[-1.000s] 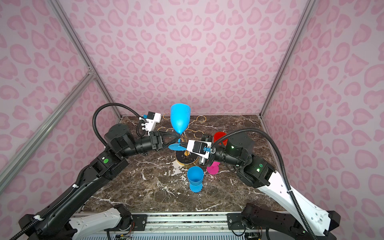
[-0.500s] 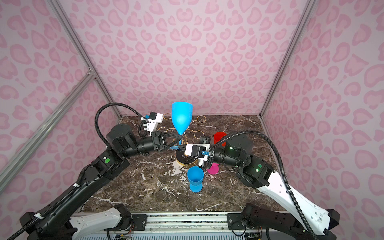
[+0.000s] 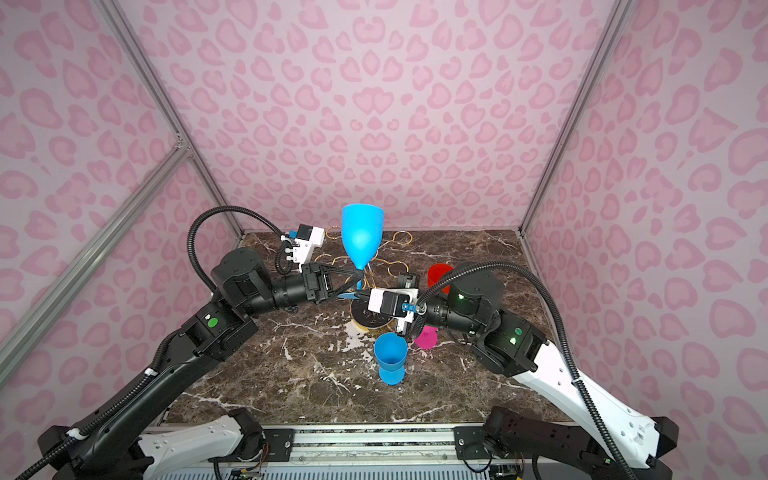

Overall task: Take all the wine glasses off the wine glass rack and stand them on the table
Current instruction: 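Open the right gripper off the glass foot and draw it back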

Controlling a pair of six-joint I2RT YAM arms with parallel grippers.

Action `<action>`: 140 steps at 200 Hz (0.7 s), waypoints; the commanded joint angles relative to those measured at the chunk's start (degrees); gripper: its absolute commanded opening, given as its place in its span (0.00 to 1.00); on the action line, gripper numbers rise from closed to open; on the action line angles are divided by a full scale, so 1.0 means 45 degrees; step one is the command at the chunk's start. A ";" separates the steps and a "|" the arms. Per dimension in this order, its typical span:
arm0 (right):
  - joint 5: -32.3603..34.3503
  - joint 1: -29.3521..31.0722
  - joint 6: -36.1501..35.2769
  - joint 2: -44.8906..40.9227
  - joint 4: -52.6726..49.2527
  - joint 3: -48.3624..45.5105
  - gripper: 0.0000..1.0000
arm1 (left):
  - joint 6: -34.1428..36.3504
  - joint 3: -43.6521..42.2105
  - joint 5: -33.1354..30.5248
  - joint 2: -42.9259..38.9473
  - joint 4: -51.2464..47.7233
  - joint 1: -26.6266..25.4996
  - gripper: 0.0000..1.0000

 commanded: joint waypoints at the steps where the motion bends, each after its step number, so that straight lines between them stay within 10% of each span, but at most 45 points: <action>1: 0.1086 -0.0005 0.0152 -0.0041 0.0529 -0.0105 0.32 | 0.0289 0.0003 0.0358 -0.0149 0.0430 -0.0075 0.04; 23: 0.1379 0.0025 0.0431 -0.0391 0.0487 -0.0324 0.98 | 0.0643 -0.0043 -0.0180 -0.0351 0.0158 -0.0046 0.04; 82: 0.2882 0.0014 0.2385 -0.2113 0.2653 -0.1420 1.00 | 0.2339 -0.0327 -0.1913 -0.1387 -0.1129 0.0462 0.04; 140: 0.7547 -0.0121 0.6339 -0.1498 0.1137 0.0275 1.00 | 0.6211 -0.0036 -0.4355 -0.2400 -0.3615 0.0482 0.04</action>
